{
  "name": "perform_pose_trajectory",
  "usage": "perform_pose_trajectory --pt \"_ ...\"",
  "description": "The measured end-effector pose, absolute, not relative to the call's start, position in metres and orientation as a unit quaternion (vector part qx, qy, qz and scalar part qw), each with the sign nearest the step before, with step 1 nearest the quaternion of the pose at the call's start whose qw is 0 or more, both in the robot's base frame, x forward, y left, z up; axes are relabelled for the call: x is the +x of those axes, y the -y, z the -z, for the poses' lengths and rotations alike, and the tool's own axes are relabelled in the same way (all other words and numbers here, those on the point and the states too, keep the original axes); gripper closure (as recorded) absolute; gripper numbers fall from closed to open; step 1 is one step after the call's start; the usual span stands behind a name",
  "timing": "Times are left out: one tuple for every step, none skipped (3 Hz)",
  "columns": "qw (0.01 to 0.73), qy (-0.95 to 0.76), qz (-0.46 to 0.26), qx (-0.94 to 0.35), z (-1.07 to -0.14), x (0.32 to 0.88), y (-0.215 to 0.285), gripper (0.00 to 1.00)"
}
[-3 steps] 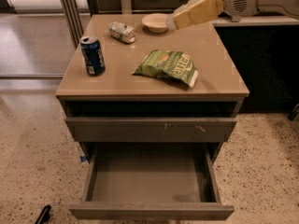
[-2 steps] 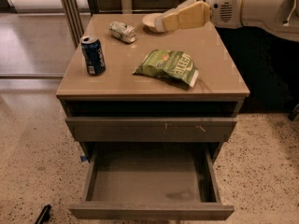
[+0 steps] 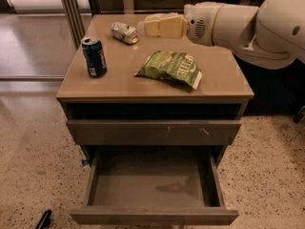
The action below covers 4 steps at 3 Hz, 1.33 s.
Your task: Place pepsi can into middle drawer
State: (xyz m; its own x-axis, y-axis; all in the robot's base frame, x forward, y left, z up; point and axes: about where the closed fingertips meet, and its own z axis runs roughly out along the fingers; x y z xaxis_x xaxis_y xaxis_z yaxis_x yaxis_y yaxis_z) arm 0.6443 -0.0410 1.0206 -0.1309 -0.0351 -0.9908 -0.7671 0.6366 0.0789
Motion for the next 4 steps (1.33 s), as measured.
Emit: perform_pose_trajectory --pt "0.578 -0.68 -0.327 -0.312 -1.006 0.665 0.023 0.0" --pt "0.543 -0.67 -0.347 -0.368 -0.994 0.682 0.002 0.0" --pt "0.504 -0.661 -0.363 -0.422 -0.983 0.689 -0.013 0.0" --pt "0.471 -0.654 -0.378 -0.456 -0.972 0.691 -0.026 0.0"
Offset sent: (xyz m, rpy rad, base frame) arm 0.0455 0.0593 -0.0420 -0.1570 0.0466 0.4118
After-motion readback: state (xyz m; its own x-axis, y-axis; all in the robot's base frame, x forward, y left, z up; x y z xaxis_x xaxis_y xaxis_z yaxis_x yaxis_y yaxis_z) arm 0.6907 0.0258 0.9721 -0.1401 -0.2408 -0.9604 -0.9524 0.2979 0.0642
